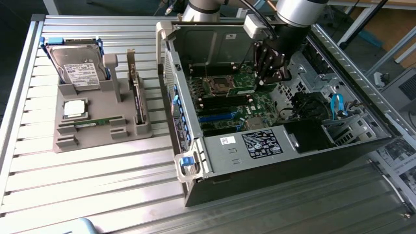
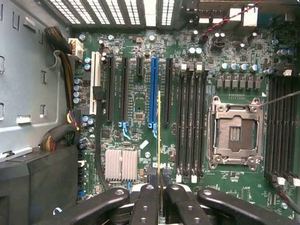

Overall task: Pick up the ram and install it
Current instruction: 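Insert the ram into the slot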

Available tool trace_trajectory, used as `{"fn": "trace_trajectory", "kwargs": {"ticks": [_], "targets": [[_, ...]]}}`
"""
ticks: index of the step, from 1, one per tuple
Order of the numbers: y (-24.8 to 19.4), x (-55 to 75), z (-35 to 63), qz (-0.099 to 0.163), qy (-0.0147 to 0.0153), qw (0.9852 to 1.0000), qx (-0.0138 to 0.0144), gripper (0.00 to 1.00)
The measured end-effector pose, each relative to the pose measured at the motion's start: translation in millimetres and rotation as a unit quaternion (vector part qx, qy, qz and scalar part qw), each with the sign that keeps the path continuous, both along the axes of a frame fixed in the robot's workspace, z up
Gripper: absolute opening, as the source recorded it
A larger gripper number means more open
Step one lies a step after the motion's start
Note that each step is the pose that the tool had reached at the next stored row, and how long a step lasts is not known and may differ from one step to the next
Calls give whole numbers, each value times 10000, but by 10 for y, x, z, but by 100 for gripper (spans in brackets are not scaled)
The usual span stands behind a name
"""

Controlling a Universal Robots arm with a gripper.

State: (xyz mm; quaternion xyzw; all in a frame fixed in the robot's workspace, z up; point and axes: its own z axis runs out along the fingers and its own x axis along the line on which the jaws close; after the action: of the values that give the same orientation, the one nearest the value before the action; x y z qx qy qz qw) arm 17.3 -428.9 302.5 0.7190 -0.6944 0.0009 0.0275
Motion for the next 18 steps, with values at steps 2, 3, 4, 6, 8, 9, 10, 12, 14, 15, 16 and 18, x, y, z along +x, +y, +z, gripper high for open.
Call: {"fn": "trace_trajectory", "kwargs": {"ticks": [2,3,4,6,8,9,10,12,14,15,16,18], "targets": [[0,0,-5,0,0,10000,0,13],[0,0,-8,0,0,10000,0,13],[0,0,-15,0,0,10000,0,13],[0,0,-23,0,0,10000,0,13],[0,0,-28,0,0,10000,0,13],[0,0,-32,0,0,10000,0,13],[0,0,-35,0,0,10000,0,13],[0,0,-40,0,0,10000,-1,13],[0,0,-47,0,0,10000,0,13],[0,0,-50,0,0,10000,0,13],[0,0,-52,0,0,10000,0,13],[0,0,-59,0,0,10000,0,13]]}}
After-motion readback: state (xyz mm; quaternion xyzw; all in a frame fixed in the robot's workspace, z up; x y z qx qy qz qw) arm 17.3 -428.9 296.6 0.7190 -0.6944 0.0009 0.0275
